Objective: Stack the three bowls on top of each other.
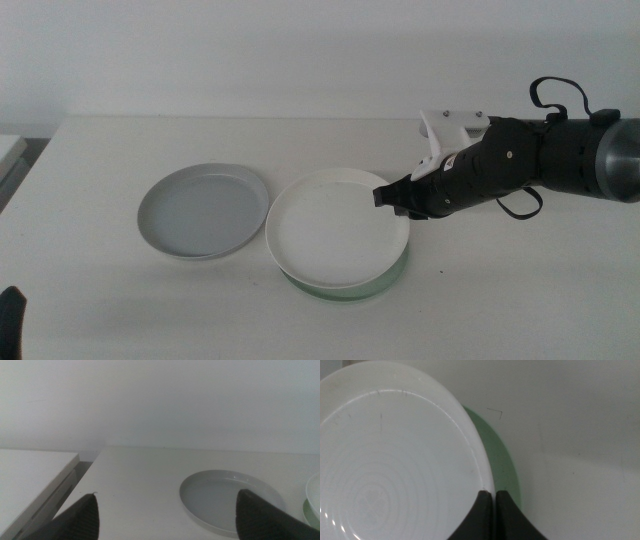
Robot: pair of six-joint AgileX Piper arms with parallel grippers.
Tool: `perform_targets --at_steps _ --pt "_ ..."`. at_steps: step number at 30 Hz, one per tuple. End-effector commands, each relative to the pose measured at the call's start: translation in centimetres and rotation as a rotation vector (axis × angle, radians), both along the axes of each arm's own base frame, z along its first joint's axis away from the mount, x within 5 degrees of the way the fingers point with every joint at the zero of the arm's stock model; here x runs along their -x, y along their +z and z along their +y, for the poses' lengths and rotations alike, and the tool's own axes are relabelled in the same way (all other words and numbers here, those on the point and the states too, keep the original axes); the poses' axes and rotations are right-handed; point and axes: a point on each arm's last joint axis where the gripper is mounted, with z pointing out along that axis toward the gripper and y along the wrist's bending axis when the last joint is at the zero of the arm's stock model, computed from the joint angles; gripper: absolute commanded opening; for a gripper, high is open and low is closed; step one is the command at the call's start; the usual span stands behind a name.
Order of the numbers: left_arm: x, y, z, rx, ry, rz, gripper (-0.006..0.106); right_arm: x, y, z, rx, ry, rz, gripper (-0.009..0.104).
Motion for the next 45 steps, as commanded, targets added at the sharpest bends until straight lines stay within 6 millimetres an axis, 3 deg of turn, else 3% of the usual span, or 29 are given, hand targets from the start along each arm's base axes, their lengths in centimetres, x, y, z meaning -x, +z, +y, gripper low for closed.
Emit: perform_targets --at_steps 1,7,11,17,19,22,24,27,31,33,37,45 --pt "0.0 0.1 0.0 0.003 -0.002 -0.015 0.094 -0.1 -0.2 0.1 -0.006 -0.006 -0.003 -0.002" --pt "0.0 0.1 0.0 0.003 -0.002 -0.015 0.094 -0.1 -0.3 0.1 -0.012 -0.012 0.004 -0.002" --pt "0.0 0.1 0.0 0.000 -0.002 -0.015 0.094 -0.1 -0.3 0.1 -0.010 -0.011 0.003 0.009" --pt "0.0 0.1 0.0 0.000 -0.002 -0.015 0.094 0.0 0.2 0.1 -0.008 0.000 -0.011 0.048" --pt "0.0 0.1 0.0 0.000 -0.002 -0.015 0.094 0.3 1.3 -0.1 0.003 0.034 -0.043 0.062" --pt "0.0 0.1 0.0 0.000 -0.002 -0.015 0.094 1.2 5.2 -0.3 0.020 0.118 -0.102 0.083" --pt "0.0 0.1 0.0 0.000 -0.002 -0.015 0.094 2.6 9.0 -0.9 0.029 0.178 -0.166 0.091" --pt "0.0 0.1 0.0 0.002 -0.002 -0.015 0.094 6.5 14.5 -2.4 0.045 0.311 -0.307 0.093" --pt "0.0 0.1 0.0 0.002 -0.002 -0.015 0.094 12.9 18.9 -5.0 0.003 0.399 -0.510 0.093" --pt "0.0 0.1 0.0 0.002 -0.002 -0.015 0.094 16.0 19.5 -6.3 -0.021 0.418 -0.569 0.093" --pt "0.0 0.1 0.0 0.002 -0.002 -0.015 0.094 19.4 20.1 -7.9 -0.056 0.407 -0.658 0.093" --pt "0.0 0.1 0.0 0.002 -0.002 -0.015 0.094 21.4 21.6 -9.0 -0.086 0.378 -0.760 0.093"
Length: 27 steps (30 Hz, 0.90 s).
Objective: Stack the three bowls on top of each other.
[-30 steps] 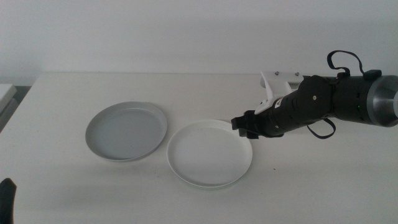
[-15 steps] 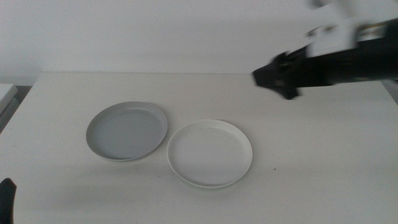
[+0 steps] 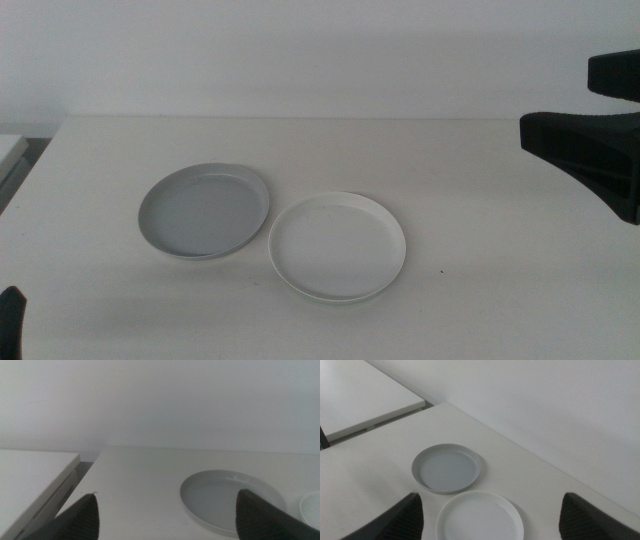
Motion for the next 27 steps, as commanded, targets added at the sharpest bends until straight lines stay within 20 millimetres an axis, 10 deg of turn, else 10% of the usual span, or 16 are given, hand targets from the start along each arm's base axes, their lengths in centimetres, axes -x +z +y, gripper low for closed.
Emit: perform_targets --at_steps 1,13,22,27 --pt "0.0 0.1 0.0 0.004 -0.002 -0.016 0.094 0.3 0.2 -0.2 -0.008 -0.005 -0.024 0.093" --pt "-0.1 0.4 0.0 -0.013 0.002 0.034 0.094 0.5 0.3 -0.3 -0.015 -0.004 -0.030 0.093" --pt "-5.4 11.6 -0.1 0.081 -0.004 0.627 0.094 0.5 0.4 -0.2 -0.026 -0.001 -0.025 0.093" --pt "-9.0 13.6 0.0 0.071 -0.006 0.809 0.094 0.5 0.4 -0.2 -0.026 -0.001 -0.025 0.093"
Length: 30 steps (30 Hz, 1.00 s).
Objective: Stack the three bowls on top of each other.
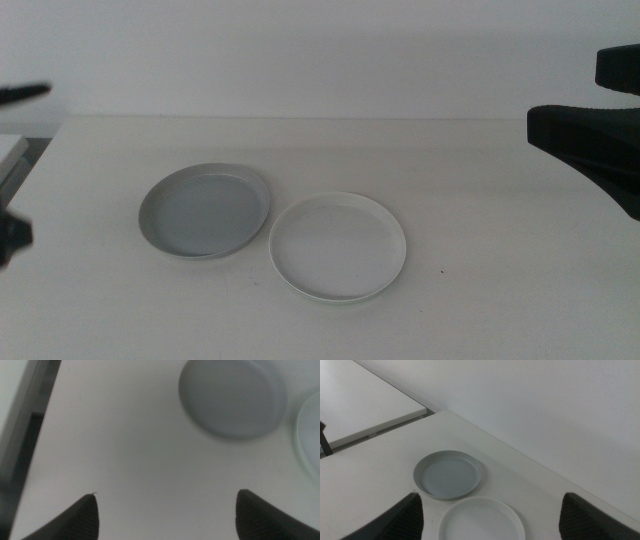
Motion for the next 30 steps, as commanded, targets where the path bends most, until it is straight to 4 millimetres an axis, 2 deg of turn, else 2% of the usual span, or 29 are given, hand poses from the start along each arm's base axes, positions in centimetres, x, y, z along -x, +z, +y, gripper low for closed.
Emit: perform_targets --at_steps 1,2,5,16,21,26,30 --pt "-2.5 1.0 0.1 -0.020 -0.010 -0.067 0.094 0.1 0.0 -0.1 0.000 -0.002 -0.012 0.093" --pt "-3.7 1.2 0.1 -0.006 0.005 -0.132 0.094 0.1 0.0 -0.1 0.000 -0.002 -0.012 0.093" --pt "-5.9 1.0 0.0 0.027 0.014 -0.121 0.094 0.1 0.0 -0.1 0.000 -0.002 -0.012 0.093" --pt "-18.7 -1.1 0.2 0.014 -0.054 0.161 0.094 0.1 0.0 -0.1 0.000 -0.002 -0.012 0.093" --pt "-23.7 -5.4 0.0 0.067 -0.066 0.376 0.094 0.1 0.0 -0.1 0.000 -0.002 -0.012 0.093" --pt "-26.8 -9.5 -0.1 0.089 -0.067 0.493 0.094 0.1 0.0 -0.1 0.000 -0.002 -0.012 0.093" --pt "-28.3 -12.3 -0.3 0.120 -0.060 0.528 0.094 0.1 0.0 -0.1 0.000 -0.002 -0.012 0.093"
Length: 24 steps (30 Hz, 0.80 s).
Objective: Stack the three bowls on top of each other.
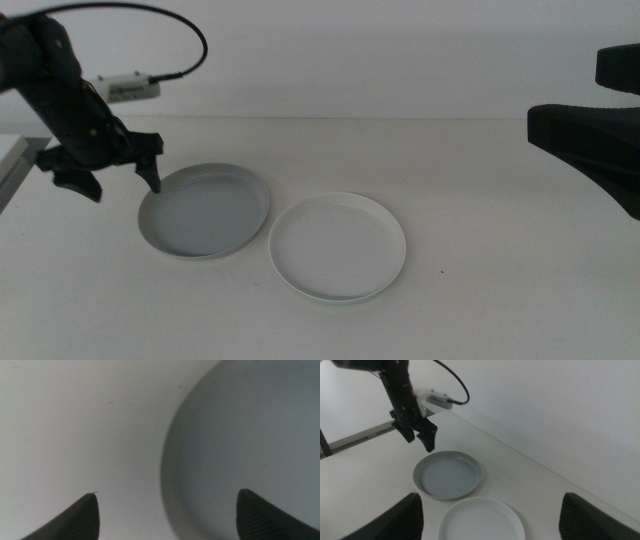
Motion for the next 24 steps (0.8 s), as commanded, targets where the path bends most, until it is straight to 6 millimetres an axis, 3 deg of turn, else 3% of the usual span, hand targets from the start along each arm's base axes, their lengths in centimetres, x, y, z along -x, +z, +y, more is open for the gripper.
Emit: perform_targets --at_steps 1,7,11,16,24 --pt "-0.8 -1.0 -0.3 0.032 0.012 -0.007 0.094 0.1 0.0 -0.1 0.002 -0.001 -0.011 0.093" --pt "-1.8 -3.8 -0.5 0.058 0.035 0.000 0.091 0.1 0.0 -0.1 0.002 -0.001 -0.011 0.093" --pt "-2.0 -5.0 -0.4 0.055 0.035 0.026 0.081 0.1 0.0 -0.1 0.002 -0.001 -0.011 0.093" --pt "-2.1 -5.3 -0.3 0.045 0.030 0.032 0.054 0.1 0.0 -0.1 0.002 -0.001 -0.011 0.093" --pt "-2.1 -5.4 -0.3 0.038 0.028 0.027 -0.002 0.1 0.0 -0.1 0.002 -0.001 -0.011 0.093"
